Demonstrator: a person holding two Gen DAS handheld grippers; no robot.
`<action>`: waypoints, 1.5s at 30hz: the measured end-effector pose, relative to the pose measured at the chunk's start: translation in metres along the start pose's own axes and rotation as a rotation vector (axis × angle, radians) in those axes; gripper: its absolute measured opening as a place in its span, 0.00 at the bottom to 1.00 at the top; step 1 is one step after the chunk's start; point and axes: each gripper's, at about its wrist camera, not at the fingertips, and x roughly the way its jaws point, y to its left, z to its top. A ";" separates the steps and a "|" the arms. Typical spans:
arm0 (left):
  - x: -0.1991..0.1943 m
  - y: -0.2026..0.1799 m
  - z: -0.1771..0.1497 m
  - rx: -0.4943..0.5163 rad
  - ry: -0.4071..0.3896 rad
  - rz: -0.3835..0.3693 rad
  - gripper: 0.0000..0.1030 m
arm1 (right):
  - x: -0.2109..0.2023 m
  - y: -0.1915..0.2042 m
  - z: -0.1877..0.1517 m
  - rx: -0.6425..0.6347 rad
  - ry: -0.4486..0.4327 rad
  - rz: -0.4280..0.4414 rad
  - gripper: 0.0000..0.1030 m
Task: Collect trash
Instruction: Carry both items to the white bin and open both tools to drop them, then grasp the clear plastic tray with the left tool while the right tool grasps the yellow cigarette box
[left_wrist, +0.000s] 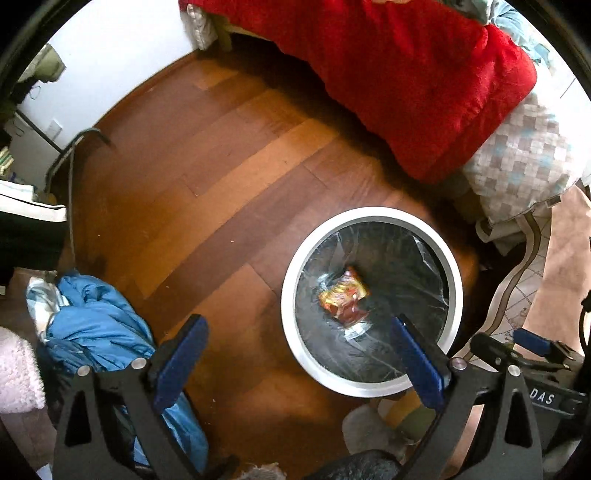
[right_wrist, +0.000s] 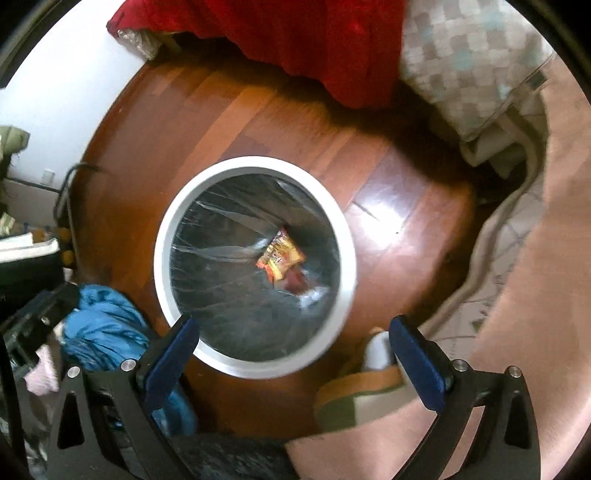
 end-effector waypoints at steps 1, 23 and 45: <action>-0.003 0.000 -0.003 0.004 -0.003 0.008 0.97 | -0.004 0.002 -0.004 -0.016 0.000 -0.028 1.00; -0.087 -0.018 -0.043 0.075 -0.101 -0.008 0.97 | -0.104 0.004 -0.058 -0.032 -0.130 -0.082 1.00; -0.166 -0.286 -0.174 0.497 -0.174 -0.268 0.97 | -0.296 -0.224 -0.259 0.175 -0.256 -0.225 1.00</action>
